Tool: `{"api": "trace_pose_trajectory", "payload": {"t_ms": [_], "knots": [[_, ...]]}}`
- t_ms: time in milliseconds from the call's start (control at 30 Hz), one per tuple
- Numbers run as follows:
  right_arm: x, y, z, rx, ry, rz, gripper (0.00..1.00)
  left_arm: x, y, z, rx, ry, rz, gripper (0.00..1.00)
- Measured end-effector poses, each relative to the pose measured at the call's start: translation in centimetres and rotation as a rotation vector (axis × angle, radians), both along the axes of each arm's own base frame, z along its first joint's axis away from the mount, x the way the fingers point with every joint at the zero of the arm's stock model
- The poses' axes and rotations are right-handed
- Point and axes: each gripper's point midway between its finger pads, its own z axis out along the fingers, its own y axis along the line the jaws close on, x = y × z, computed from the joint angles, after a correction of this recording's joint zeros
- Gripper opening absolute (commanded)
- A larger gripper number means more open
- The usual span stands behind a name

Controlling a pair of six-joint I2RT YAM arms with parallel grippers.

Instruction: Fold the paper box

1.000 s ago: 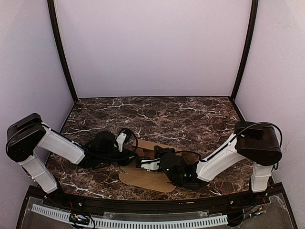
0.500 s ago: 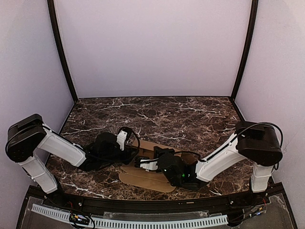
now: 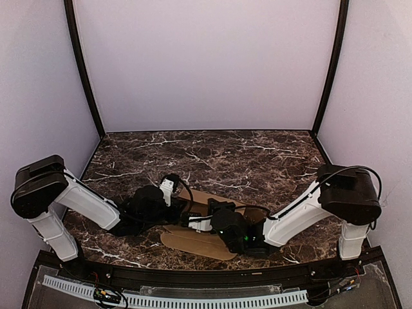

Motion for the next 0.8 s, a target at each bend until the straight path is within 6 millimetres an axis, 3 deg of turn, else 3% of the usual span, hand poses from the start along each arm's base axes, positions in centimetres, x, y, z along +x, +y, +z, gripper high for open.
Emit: {"api": "trace_pose_trajectory", "payload": {"t_ms": [167,300,467,600,700,800], "knots": [[-0.1,0.1,0.0,0.009,0.008,-0.009,0.00,0.1,0.2,-0.1,0.008,-0.014,0.026,0.06],[-0.3,0.3,0.0,0.020,0.023,-0.008,0.09,0.3,0.4,-0.1,0.023,-0.028,0.031,0.01],[-1.2,0.6,-0.3,0.026,0.065,0.018,0.28,0.2,0.3,-0.1,0.037,-0.036,0.019,0.01],[-1.7,0.3,-0.6,0.022,0.113,0.033,0.49,0.1,0.1,-0.1,0.052,-0.046,-0.004,0.01],[-2.3,-0.1,-0.2,0.036,0.166,0.042,0.57,-0.1,-0.3,0.0,0.070,-0.054,-0.041,0.01],[-3.1,-0.4,1.3,0.087,0.229,0.065,0.63,-0.1,-1.1,0.4,0.083,-0.072,-0.089,0.01]]}}
